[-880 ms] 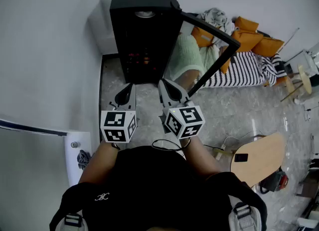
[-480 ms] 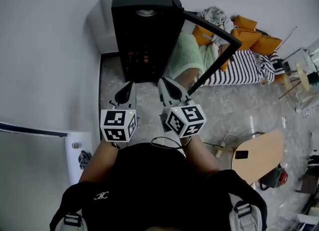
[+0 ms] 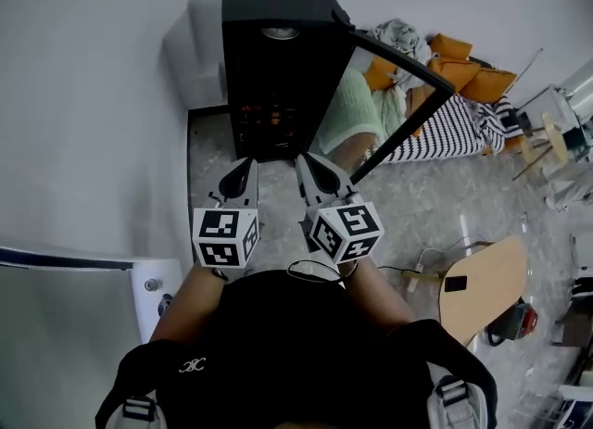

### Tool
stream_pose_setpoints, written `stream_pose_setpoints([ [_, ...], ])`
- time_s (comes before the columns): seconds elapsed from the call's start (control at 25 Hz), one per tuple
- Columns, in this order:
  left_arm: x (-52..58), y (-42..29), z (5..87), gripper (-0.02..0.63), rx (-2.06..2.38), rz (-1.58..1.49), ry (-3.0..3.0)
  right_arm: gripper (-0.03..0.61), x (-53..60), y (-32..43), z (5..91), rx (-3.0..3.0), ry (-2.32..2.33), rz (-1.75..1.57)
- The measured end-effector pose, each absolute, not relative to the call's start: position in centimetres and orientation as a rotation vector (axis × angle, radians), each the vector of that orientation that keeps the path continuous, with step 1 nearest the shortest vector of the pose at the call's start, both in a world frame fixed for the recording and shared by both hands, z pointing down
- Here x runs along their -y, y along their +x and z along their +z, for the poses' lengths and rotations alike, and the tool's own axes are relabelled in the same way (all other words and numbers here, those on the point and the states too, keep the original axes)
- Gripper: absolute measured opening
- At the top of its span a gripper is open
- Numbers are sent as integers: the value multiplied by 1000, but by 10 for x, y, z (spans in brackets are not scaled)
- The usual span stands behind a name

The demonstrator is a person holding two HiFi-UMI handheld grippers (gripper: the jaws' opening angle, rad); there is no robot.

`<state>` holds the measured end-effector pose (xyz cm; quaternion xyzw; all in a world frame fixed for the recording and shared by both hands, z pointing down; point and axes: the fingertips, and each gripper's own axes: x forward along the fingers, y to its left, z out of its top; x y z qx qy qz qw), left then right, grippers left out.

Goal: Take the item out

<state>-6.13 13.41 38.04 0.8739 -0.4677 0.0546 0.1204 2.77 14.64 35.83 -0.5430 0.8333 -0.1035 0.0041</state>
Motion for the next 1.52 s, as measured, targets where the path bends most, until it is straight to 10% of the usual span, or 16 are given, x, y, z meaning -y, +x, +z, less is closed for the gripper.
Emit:
stream_pose_setpoints([
  [1.52, -25, -67, 399, 0, 1374, 256, 2584, 6, -26, 37, 379, -2661, -1851, -134],
])
